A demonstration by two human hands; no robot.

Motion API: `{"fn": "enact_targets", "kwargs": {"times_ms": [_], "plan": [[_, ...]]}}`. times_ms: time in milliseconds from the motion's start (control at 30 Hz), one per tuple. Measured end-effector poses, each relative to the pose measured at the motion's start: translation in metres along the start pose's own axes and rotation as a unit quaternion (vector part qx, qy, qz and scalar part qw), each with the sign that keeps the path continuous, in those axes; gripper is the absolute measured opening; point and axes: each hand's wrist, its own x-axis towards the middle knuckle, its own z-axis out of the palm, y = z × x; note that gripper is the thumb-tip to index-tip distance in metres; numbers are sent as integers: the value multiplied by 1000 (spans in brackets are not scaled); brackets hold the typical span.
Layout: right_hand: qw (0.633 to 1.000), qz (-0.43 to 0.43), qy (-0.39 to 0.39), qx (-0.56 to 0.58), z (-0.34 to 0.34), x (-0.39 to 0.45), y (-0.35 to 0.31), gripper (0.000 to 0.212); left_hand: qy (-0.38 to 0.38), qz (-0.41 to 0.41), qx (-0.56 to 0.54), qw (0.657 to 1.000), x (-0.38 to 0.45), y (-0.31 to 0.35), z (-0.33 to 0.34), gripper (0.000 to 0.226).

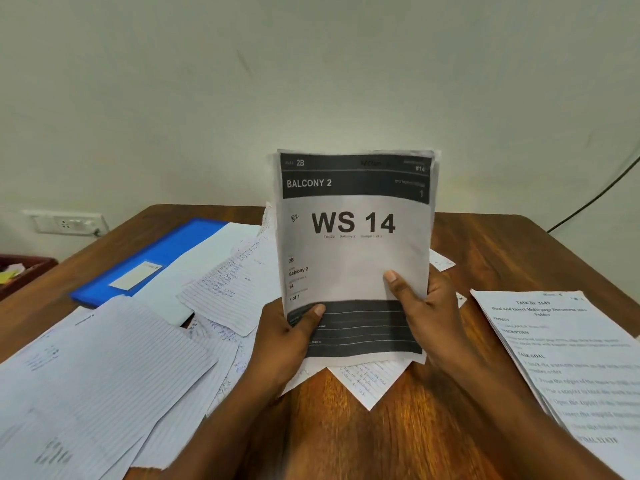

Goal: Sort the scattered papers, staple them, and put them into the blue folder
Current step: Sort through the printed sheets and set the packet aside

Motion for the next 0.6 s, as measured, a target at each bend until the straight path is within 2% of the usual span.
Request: {"fn": "enact_targets", "kwargs": {"times_ms": [100, 233, 433, 500, 600], "plan": [[1000, -3, -1, 11, -3, 2, 1, 33, -1, 2, -12, 1000, 0, 0, 0, 23], [999, 11, -21, -36, -3, 7, 12, 35, -31, -22, -19, 999, 2, 1, -2, 16], [997, 24, -25, -76, -11, 16, 12, 24, -104, -76, -78, 989, 4, 8, -9, 26], [995, 23, -32, -95, -15, 20, 7, 25, -115, -56, -77, 989, 7, 14, -12, 25], [990, 29, -53, -129, -20, 29, -2, 25, -87, -12, -65, 994, 17, 24, -14, 24]]}}
